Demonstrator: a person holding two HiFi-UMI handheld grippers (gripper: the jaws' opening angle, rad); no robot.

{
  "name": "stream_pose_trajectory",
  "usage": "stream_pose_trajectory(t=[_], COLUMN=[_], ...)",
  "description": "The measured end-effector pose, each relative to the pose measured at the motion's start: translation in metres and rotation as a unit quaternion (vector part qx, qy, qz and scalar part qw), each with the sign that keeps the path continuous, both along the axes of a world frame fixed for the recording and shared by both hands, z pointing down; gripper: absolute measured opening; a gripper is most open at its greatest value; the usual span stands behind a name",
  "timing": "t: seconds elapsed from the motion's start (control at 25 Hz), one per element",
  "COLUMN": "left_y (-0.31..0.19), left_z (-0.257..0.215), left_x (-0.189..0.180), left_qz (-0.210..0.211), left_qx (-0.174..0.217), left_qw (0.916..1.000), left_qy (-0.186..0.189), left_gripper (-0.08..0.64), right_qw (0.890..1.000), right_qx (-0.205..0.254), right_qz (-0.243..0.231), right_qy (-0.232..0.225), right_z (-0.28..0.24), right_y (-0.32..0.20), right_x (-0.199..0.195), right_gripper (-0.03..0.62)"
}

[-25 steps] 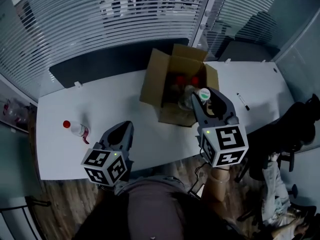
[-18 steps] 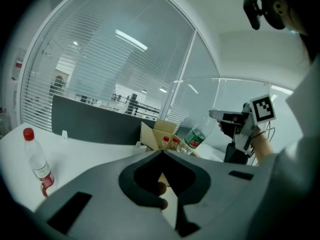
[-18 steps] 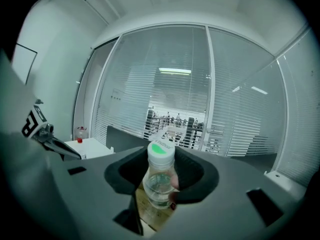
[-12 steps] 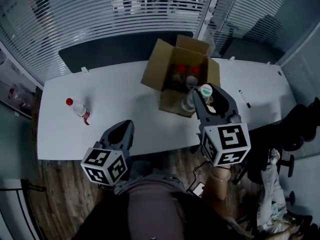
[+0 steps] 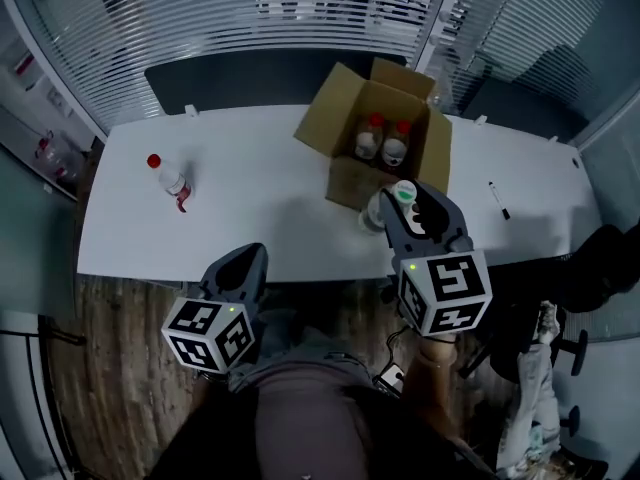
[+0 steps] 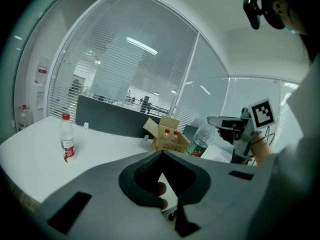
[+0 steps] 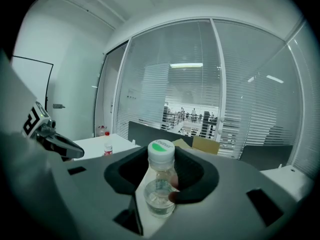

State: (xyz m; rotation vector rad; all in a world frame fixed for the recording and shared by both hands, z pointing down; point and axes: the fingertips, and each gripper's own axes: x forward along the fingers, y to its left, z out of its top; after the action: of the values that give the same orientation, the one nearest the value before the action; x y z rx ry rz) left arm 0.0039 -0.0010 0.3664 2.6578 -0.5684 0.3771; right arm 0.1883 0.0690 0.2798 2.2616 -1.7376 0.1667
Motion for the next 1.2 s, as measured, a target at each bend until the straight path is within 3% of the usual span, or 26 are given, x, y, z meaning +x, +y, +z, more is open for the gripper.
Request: stream_pose_trajectory(t=[0.48,1.2], left_y=[0.0,-0.105], left_z=[0.0,0.007], left_x=[-0.019,-0.057], left_qz=[-0.03,-0.042], left_qx=[0.006,-0.009], left_qw=[0.9995,0.999], left_qy=[-0.005,-0.009], left_gripper=[0.009,0.008], right_qw=[1.0,0.999], right_qx=[-0.007,-0.028], right_qz=[-0.021,-0.035], right_qy=[-0.011,-0.02], right_z=[0.015,0.037], right_y=[-0.007,-0.117], right_x=[-0.011,-0.051], right_gripper=[0.175,0.175])
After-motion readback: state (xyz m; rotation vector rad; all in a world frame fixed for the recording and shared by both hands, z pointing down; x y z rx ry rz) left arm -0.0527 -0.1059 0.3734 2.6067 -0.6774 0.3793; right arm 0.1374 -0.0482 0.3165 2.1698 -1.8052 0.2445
